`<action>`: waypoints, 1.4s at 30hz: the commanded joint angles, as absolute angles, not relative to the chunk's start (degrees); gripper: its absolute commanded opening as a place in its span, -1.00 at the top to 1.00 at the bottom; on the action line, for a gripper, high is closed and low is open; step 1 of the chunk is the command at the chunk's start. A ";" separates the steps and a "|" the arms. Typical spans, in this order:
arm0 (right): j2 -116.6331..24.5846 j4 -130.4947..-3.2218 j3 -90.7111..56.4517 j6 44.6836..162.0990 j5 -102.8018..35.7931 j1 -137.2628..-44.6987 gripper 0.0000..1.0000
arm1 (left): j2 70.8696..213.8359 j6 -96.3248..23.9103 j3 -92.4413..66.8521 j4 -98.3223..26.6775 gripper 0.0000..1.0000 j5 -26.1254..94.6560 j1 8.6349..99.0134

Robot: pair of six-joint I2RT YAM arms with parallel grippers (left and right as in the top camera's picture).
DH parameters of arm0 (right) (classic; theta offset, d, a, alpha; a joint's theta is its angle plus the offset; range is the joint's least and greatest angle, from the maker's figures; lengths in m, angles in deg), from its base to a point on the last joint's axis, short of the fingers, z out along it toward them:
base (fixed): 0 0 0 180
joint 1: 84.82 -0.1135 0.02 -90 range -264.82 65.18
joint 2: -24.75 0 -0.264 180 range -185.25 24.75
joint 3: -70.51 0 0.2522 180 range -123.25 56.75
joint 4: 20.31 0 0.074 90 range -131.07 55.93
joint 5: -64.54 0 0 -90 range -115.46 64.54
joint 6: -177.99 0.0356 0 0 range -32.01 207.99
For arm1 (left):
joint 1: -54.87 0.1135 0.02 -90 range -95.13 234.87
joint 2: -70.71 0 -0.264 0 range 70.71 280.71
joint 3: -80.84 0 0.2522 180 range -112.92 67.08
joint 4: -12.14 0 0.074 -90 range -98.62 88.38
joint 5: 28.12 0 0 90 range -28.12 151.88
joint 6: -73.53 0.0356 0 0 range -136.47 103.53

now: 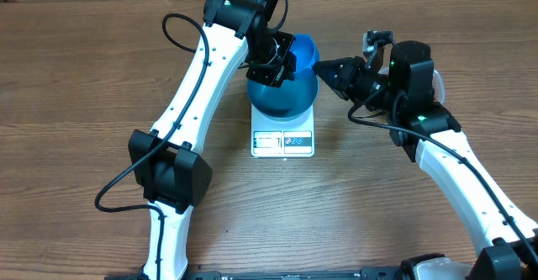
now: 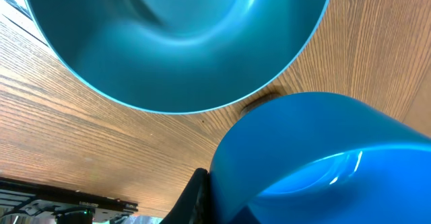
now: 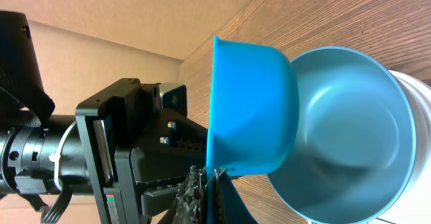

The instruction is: Scoop item into bowl and weigh 150g on scale

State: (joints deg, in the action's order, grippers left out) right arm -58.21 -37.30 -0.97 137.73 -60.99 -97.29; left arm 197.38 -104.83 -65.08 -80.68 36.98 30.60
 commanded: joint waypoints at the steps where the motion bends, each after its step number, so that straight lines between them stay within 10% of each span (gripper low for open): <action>1: -58.12 -37.23 -2.15 137.51 -60.36 -97.61 0.92 | 197.44 -104.08 -66.26 -80.90 0.91 36.76 30.86; 12: -58.12 -37.43 -2.15 137.51 -60.03 -97.61 0.93 | 197.44 -104.08 -66.26 -81.08 0.91 36.76 30.86; 24: -58.12 -37.43 -2.15 137.51 -60.03 -97.61 0.93 | 197.44 -103.84 -66.28 -81.08 0.10 36.74 30.86; 32: -58.12 -37.45 -2.15 137.51 -60.03 -97.61 0.93 | 197.44 -103.84 -66.26 -81.06 -0.94 36.74 30.86; 42: -58.12 -37.43 -2.15 137.51 -60.01 -97.61 0.93 | 197.44 -102.53 -66.28 -80.88 -0.99 36.49 31.15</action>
